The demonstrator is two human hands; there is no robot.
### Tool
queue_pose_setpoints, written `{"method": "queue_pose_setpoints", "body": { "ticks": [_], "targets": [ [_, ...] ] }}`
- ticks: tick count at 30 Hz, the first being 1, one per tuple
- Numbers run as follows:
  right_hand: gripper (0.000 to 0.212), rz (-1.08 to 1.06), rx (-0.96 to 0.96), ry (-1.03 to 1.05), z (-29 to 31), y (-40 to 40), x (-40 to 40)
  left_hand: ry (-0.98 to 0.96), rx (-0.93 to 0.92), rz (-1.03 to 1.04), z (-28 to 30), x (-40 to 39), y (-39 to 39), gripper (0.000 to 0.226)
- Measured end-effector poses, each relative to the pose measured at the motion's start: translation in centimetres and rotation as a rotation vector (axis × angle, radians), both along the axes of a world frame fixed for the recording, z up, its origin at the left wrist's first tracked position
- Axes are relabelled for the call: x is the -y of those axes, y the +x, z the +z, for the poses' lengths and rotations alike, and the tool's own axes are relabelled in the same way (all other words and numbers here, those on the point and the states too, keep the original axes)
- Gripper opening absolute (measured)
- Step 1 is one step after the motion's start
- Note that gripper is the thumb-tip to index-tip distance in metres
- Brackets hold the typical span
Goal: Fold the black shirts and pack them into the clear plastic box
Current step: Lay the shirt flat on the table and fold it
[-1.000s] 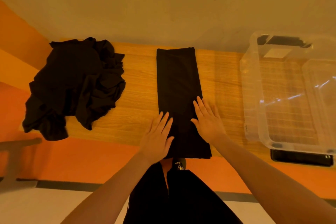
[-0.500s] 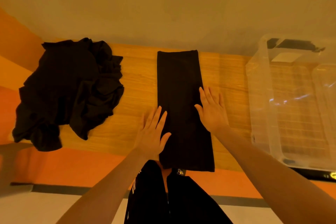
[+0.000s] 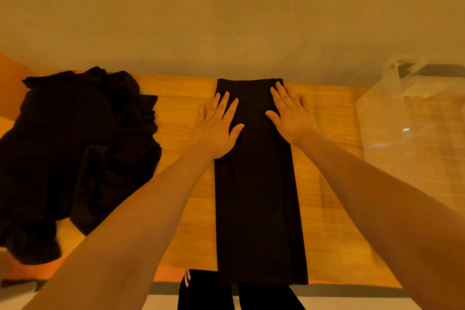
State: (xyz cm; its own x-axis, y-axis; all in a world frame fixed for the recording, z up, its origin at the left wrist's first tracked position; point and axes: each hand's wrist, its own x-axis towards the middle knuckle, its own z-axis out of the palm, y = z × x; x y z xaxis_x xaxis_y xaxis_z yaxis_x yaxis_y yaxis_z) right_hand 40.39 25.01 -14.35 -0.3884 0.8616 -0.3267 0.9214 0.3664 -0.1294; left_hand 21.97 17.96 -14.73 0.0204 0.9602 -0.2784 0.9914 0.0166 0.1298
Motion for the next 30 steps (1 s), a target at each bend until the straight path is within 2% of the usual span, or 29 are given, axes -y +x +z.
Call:
{"method": "queue_pose_setpoints", "body": {
  "ticks": [3,6,10,14,16,20,22,26,30],
  "targets": [
    [0.063,-0.059,-0.051,0.016,1.2,0.2,0.9,-0.018,-0.022,-0.026,1.1,0.2,0.0,0.066],
    [0.059,-0.04,-0.159,0.098,2.2,1.2,5.6,0.086,0.111,-0.05,2.2,4.3,1.0,0.065],
    [0.057,0.193,-0.234,0.124,1.8,2.6,14.6,0.164,0.171,-0.232,2.1,14.1,3.2,0.06],
    [0.05,0.357,-0.256,0.019,1.2,5.4,20.5,0.071,0.116,-0.4,1.6,22.2,5.3,0.057],
    [0.051,0.458,-0.19,-0.04,0.9,7.2,22.5,0.016,0.061,-0.452,1.2,24.6,5.4,0.058],
    [0.065,0.541,-0.046,-0.076,0.3,10.2,24.9,-0.072,-0.039,-0.474,0.8,26.4,5.1,0.089],
    [0.079,0.606,-0.004,-0.055,0.2,10.8,25.6,-0.078,-0.033,-0.484,1.0,26.4,4.7,0.095],
    [0.089,0.633,-0.025,0.028,0.0,10.8,26.3,-0.072,-0.05,-0.526,1.1,26.0,3.7,0.094],
    [0.078,0.633,-0.043,0.157,0.0,10.6,26.6,0.004,0.014,-0.55,1.3,25.9,3.2,0.072]
  ]
}}
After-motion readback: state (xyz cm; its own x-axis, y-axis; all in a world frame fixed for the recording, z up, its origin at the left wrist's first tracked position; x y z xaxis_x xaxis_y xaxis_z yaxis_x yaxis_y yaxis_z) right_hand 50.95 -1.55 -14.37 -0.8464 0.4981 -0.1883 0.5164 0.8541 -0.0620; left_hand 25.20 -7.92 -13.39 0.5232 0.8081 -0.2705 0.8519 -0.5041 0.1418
